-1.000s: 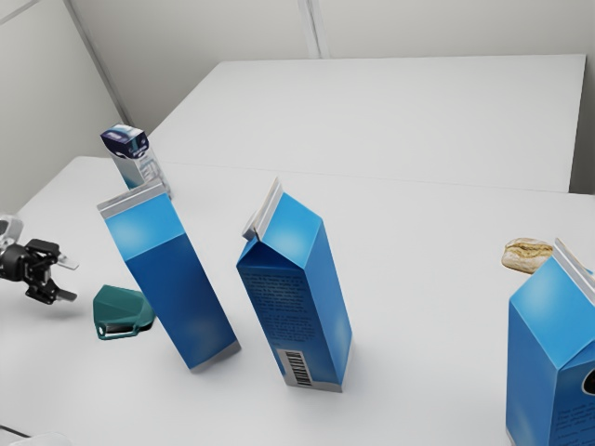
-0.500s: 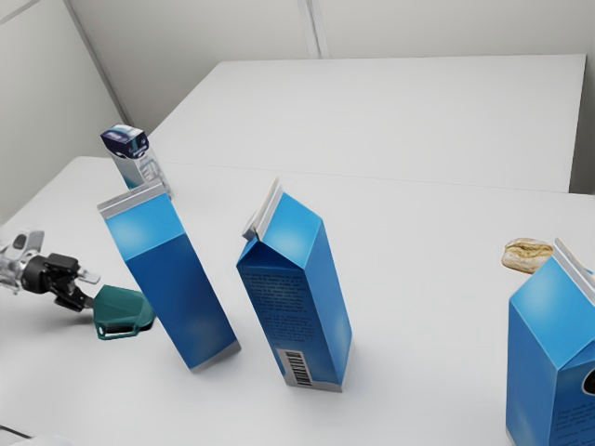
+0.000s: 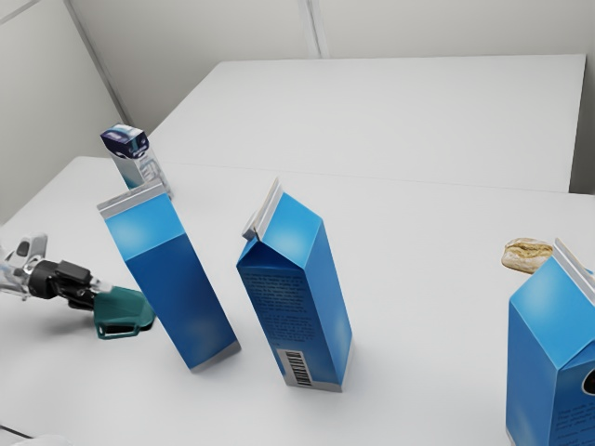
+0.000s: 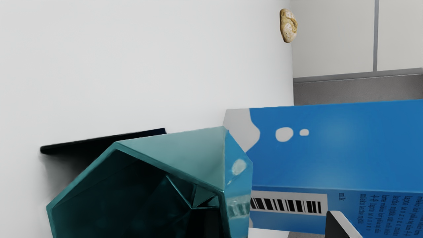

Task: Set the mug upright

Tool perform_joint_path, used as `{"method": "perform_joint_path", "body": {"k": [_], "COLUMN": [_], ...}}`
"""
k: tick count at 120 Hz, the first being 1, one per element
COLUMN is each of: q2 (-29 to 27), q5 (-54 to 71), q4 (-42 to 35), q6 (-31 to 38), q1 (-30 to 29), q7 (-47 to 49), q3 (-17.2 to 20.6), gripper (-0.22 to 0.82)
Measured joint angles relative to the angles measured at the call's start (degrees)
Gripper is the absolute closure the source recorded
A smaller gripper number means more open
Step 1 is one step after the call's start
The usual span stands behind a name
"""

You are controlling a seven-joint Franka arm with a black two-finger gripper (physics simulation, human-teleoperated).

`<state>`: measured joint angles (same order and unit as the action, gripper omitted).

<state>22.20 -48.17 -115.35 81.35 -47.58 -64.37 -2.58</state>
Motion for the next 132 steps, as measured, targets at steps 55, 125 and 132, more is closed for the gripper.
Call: {"method": "perform_joint_path", "body": {"k": [55, 125, 132], "q2": [0.17, -10.08, -9.54], "q5": [-1.26, 16.22, 18.63], "q4": [-1.34, 39.94, 44.56], "q6": [1.09, -4.83, -5.6], "q1": [-0.28, 12.97, 16.51], "q7": [-1.99, 3.24, 4.97], "q3": [0.12, 0.22, 0.25], "gripper": [0.75, 0.78, 0.78]}}
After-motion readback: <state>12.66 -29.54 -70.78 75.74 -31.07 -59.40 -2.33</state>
